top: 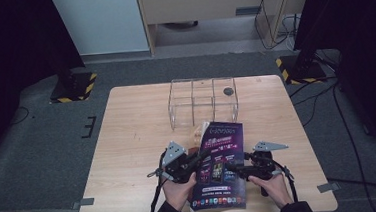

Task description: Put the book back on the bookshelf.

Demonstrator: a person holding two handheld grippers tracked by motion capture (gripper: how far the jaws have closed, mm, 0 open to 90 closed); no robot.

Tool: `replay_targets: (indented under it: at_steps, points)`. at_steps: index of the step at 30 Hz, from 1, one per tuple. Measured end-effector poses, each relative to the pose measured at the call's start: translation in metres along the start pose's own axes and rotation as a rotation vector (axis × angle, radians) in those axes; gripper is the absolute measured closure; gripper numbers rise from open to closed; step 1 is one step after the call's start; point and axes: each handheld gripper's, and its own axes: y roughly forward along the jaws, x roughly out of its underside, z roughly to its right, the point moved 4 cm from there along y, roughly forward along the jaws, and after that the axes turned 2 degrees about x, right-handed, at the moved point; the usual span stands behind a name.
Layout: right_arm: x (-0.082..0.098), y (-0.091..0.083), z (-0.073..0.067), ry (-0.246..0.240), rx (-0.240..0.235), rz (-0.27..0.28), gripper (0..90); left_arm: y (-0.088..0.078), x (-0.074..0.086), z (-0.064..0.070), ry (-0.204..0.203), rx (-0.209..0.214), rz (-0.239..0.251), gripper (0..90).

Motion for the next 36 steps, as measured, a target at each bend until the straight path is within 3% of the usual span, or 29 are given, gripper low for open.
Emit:
replay_targets:
  at_steps: [5, 15, 21, 31, 36]
  points:
    - [0.001, 0.002, -0.002, 0.003, -0.020, -0.009, 22.8, 0.000, 0.001, -0.001, -0.004, 0.000, 0.000, 83.1]
    - [-0.004, -0.008, -0.005, 0.011, -0.040, 0.031, 39.9, -0.006, -0.001, -0.007, -0.024, -0.004, 0.025, 83.1]
    - [-0.006, -0.010, -0.007, -0.014, -0.010, 0.031, 52.6, -0.005, 0.001, -0.010, -0.037, -0.007, 0.030, 83.0]
    - [-0.010, -0.018, -0.009, 0.024, -0.028, 0.032, 68.7, -0.004, 0.002, -0.009, -0.030, -0.007, 0.035, 83.0]
    - [-0.011, -0.021, -0.010, 0.049, -0.044, 0.031, 72.5, -0.005, 0.001, -0.010, -0.026, -0.008, 0.038, 82.9]
